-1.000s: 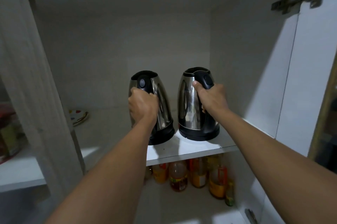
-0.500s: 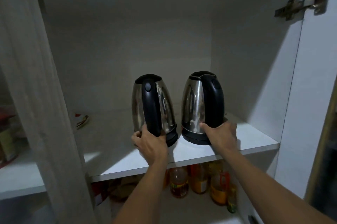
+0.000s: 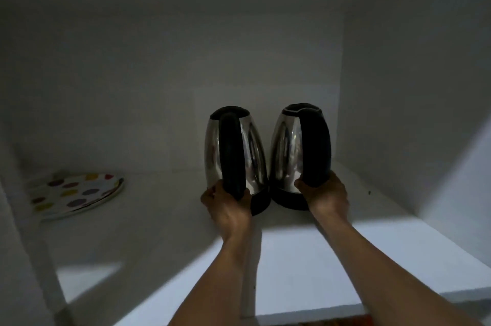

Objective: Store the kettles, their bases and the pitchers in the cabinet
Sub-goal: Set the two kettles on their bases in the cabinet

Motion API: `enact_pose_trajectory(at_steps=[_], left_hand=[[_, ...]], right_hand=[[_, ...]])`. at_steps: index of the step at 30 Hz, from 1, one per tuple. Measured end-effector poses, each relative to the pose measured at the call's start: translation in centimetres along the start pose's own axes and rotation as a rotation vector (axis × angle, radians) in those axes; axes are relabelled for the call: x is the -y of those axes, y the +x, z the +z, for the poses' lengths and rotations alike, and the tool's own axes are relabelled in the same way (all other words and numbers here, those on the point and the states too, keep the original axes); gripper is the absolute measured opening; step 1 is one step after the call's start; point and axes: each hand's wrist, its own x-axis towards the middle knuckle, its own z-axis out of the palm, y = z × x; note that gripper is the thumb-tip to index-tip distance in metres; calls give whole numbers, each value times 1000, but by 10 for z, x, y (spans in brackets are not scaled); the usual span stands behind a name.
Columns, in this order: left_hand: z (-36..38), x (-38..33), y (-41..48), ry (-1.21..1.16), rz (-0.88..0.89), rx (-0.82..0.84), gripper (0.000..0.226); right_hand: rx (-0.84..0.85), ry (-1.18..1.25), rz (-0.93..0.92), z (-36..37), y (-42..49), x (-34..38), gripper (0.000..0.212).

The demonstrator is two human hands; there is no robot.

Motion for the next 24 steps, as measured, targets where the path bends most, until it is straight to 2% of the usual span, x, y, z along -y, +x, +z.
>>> enact_pose_trajectory(at_steps=[6,12,16,20,24], left_hand=[[46,7,58,43,11,-20,42],[70,6,81,93,-19,-71,41],[63,2,74,181,-91,50,55],[38,3,48,328,-83,132,42],[-13,-12,4,492,-44,174,50]], right_hand=[[76,7,-49,38,65,-9,65],[113,-20,2,57,97,-11,68],[193,-62,82,55,98,-19,79],[243,-38,150,38,84,-20,87],[299,-143,104,17,31,12,93]])
